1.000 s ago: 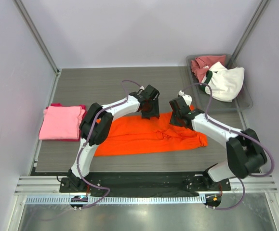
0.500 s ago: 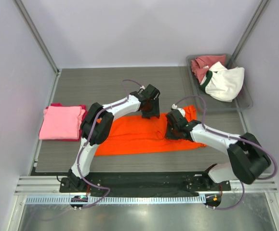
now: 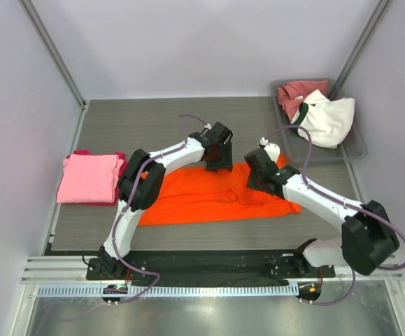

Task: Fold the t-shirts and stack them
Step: Fold the tshirt

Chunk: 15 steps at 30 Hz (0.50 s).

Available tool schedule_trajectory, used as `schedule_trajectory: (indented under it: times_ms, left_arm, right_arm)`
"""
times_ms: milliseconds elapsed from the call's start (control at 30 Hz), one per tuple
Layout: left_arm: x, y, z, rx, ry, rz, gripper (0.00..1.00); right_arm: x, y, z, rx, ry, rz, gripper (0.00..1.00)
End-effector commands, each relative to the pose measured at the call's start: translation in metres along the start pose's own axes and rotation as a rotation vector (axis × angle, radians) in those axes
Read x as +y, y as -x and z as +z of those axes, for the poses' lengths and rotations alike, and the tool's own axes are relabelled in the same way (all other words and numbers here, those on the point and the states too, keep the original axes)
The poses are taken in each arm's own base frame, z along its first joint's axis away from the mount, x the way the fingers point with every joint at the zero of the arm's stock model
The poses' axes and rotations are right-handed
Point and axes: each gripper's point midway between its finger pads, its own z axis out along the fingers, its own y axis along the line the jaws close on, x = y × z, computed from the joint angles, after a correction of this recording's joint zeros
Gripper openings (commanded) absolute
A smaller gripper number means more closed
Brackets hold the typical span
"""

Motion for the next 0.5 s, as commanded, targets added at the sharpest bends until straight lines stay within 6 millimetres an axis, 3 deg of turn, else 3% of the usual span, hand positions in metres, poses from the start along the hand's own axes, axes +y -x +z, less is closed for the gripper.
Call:
schedule_trajectory:
  times_ms: [0, 167, 333, 467]
  left_arm:
    - [0.02, -0.003, -0.006, 0.002, 0.068, 0.037, 0.61]
    - [0.022, -0.007, 0.0, 0.018, 0.072, 0.041, 0.6]
    - [0.025, -0.011, 0.011, 0.034, 0.079, 0.039, 0.6]
    - [0.027, -0.015, 0.017, 0.041, 0.081, 0.03, 0.6]
  right_arm:
    - [-0.017, 0.028, 0.014, -0.084, -0.154, -0.028, 0.29]
    - [-0.045, 0.018, 0.037, -0.085, -0.31, -0.004, 0.28]
    - [-0.069, 0.011, 0.039, -0.109, -0.391, 0.057, 0.28]
    - [-0.091, -0.007, 0.041, -0.067, -0.427, 0.109, 0.28]
